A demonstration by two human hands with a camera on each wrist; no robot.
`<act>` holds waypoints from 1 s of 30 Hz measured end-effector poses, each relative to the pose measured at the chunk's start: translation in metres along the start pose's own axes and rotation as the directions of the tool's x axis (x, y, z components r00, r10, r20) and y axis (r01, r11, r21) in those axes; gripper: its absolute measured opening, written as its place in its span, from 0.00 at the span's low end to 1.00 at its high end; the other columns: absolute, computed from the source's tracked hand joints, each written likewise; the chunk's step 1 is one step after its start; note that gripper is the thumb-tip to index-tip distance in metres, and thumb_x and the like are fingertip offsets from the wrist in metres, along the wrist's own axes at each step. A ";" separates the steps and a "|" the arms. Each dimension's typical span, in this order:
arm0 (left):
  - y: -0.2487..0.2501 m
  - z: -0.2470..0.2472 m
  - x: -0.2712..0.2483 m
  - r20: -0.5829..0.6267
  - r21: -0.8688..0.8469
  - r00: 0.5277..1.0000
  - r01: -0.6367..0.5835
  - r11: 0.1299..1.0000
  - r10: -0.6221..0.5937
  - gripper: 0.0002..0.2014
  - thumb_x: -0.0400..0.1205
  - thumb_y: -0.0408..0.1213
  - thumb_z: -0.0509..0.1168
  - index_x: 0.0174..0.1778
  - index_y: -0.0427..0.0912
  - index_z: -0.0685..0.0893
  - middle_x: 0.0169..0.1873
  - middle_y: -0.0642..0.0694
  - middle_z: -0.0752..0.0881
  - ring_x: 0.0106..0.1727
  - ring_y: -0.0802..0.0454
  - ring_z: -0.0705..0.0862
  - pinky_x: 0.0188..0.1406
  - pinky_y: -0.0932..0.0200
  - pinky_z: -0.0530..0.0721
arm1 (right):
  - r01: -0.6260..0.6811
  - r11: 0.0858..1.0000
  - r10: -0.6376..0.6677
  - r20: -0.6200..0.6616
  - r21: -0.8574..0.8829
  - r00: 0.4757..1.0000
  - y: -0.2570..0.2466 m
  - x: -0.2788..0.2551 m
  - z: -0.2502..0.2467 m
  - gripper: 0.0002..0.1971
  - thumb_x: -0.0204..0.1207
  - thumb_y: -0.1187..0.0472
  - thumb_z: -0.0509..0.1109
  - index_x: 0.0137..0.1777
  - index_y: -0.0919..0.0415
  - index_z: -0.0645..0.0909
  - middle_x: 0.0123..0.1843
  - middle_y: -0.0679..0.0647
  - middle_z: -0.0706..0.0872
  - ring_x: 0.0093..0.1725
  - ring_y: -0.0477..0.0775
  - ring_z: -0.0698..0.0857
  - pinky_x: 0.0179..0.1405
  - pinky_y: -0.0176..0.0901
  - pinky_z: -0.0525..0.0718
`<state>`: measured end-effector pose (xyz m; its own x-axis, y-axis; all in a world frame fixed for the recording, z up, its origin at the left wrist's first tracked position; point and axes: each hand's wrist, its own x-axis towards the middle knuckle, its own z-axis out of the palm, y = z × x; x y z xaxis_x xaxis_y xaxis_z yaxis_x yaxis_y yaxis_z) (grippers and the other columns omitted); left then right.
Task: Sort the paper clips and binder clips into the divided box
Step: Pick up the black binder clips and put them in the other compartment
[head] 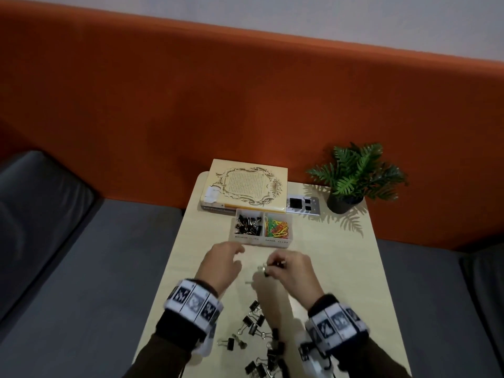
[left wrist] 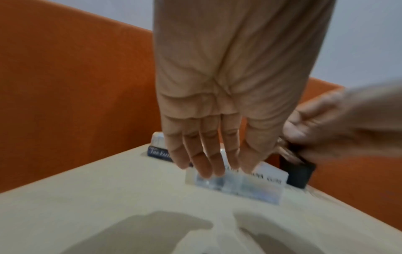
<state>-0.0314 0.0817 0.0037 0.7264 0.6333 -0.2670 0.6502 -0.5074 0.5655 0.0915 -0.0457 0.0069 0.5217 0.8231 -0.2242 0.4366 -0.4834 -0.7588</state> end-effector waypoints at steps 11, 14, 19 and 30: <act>-0.045 0.060 -0.098 0.298 0.018 0.952 0.065 0.998 -0.067 0.35 0.73 0.31 0.71 0.76 0.48 0.66 0.68 0.49 0.70 0.64 0.54 0.77 0.57 0.71 0.73 | 0.083 0.976 -0.070 0.070 -0.202 0.995 -0.045 0.109 0.013 0.17 0.76 0.66 0.68 0.65 0.62 0.76 0.64 0.64 0.84 0.64 0.65 0.80 0.64 0.55 0.80; -0.044 0.068 -0.102 0.319 0.025 0.947 0.018 1.000 -0.025 0.43 0.71 0.30 0.73 0.79 0.50 0.59 0.69 0.49 0.64 0.56 0.55 0.76 0.50 0.73 0.72 | 0.187 0.958 -0.179 0.056 -0.215 0.982 -0.040 0.077 0.007 0.16 0.78 0.65 0.65 0.66 0.61 0.76 0.65 0.61 0.83 0.61 0.60 0.82 0.63 0.53 0.81; -0.038 0.078 -0.093 0.304 0.031 0.951 -0.073 0.997 0.060 0.54 0.67 0.31 0.80 0.82 0.53 0.51 0.73 0.49 0.61 0.63 0.53 0.75 0.57 0.69 0.76 | 0.056 0.940 0.086 0.393 -0.336 0.915 0.022 -0.034 0.015 0.33 0.66 0.47 0.76 0.69 0.51 0.68 0.68 0.51 0.74 0.63 0.54 0.76 0.64 0.48 0.78; -0.016 0.080 -0.055 0.386 0.154 0.900 -0.281 0.947 0.204 0.32 0.65 0.27 0.78 0.63 0.49 0.76 0.67 0.47 0.69 0.63 0.44 0.76 0.60 0.49 0.83 | 0.307 0.854 -0.107 0.435 -0.420 0.894 0.079 -0.113 0.056 0.33 0.66 0.52 0.75 0.69 0.44 0.64 0.73 0.52 0.65 0.65 0.57 0.66 0.56 0.52 0.81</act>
<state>-0.0647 0.0085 -0.0529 0.8721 0.2404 -0.4262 0.4461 -0.7485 0.4907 0.0257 -0.1603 -0.0615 0.1004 0.9173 -0.3854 0.8405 -0.2855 -0.4605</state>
